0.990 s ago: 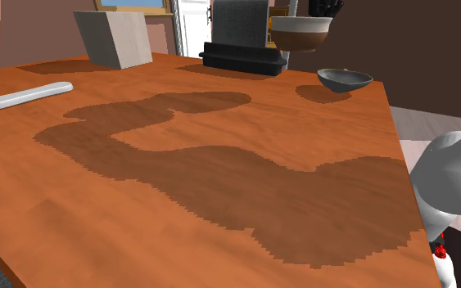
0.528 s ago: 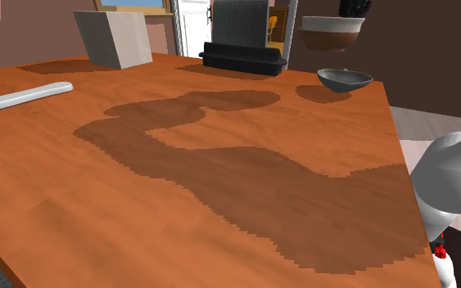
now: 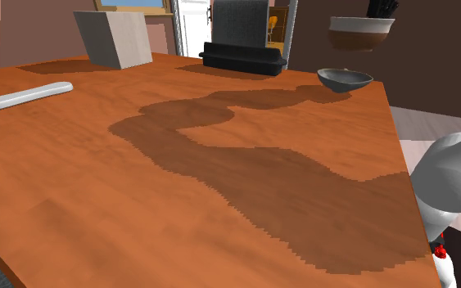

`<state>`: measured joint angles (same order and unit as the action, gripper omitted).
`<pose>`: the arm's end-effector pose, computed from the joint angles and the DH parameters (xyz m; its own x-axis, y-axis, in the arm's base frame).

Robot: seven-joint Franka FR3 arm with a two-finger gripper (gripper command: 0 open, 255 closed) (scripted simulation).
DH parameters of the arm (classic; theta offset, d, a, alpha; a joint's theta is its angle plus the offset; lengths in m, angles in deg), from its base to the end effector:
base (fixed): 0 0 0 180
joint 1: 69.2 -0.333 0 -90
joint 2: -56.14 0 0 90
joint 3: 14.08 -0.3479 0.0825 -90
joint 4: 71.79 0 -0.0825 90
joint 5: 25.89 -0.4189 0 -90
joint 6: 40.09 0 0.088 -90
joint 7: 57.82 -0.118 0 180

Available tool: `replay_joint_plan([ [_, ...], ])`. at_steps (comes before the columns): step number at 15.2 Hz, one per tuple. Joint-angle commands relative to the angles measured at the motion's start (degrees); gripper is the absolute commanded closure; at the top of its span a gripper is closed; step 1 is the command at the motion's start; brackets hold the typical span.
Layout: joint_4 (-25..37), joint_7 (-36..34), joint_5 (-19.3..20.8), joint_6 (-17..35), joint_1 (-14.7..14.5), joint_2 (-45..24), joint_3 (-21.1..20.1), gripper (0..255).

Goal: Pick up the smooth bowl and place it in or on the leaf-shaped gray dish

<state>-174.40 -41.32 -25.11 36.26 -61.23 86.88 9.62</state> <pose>0.2897 -0.2598 0.7487 0.9701 -0.2247 0.0919 -0.2066 -0.9629 -0.1737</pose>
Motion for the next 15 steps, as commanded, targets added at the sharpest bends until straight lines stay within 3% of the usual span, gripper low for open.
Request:
replay_joint_plan([
  [1,-1.79,0.43,0.35,1.14,0.23,0.67,0.24,255],
  [15,-15.12,0.79,1.85,10.19,1.55,5.06,0.28,255],
])
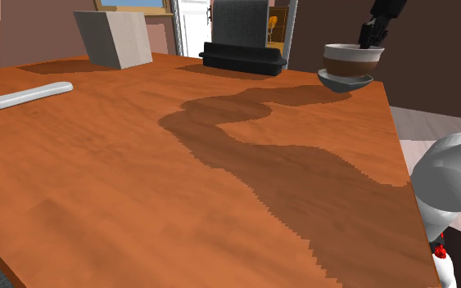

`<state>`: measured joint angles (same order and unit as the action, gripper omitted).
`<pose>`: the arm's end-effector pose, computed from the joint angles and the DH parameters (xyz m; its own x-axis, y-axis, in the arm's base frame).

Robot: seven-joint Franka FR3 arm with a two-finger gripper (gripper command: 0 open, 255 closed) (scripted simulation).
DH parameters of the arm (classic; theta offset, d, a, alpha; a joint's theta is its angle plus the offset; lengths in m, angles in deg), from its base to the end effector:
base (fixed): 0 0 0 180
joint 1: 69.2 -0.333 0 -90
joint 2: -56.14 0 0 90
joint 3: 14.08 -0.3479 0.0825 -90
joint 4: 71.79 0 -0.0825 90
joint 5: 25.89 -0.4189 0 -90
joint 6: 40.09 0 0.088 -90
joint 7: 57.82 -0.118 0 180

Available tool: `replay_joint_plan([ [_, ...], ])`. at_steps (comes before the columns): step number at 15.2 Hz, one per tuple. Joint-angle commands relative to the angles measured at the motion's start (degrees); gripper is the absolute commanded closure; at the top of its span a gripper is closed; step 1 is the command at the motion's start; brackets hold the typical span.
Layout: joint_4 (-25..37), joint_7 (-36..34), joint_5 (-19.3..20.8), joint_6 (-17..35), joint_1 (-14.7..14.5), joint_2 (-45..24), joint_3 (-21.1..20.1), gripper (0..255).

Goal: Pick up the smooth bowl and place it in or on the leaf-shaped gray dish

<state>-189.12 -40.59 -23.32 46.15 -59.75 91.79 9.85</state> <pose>0.2876 -0.2615 0.6688 0.9703 -0.2238 0.0915 -0.2057 -0.9631 -0.1735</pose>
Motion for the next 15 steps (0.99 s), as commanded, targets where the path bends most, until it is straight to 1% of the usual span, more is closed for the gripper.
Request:
replay_joint_plan([
  [1,-0.4,0.07,0.07,0.3,0.06,0.15,0.05,255],
  [6,-0.4,0.07,0.07,0.3,0.06,0.15,0.06,255],
  [7,-0.4,0.06,0.07,0.3,0.06,0.15,0.06,0],
  [12,-0.4,0.06,0.07,0.29,0.06,0.15,0.05,0],
  [15,7.36,0.58,-0.44,-5.25,-0.51,-2.11,0.54,0],
])
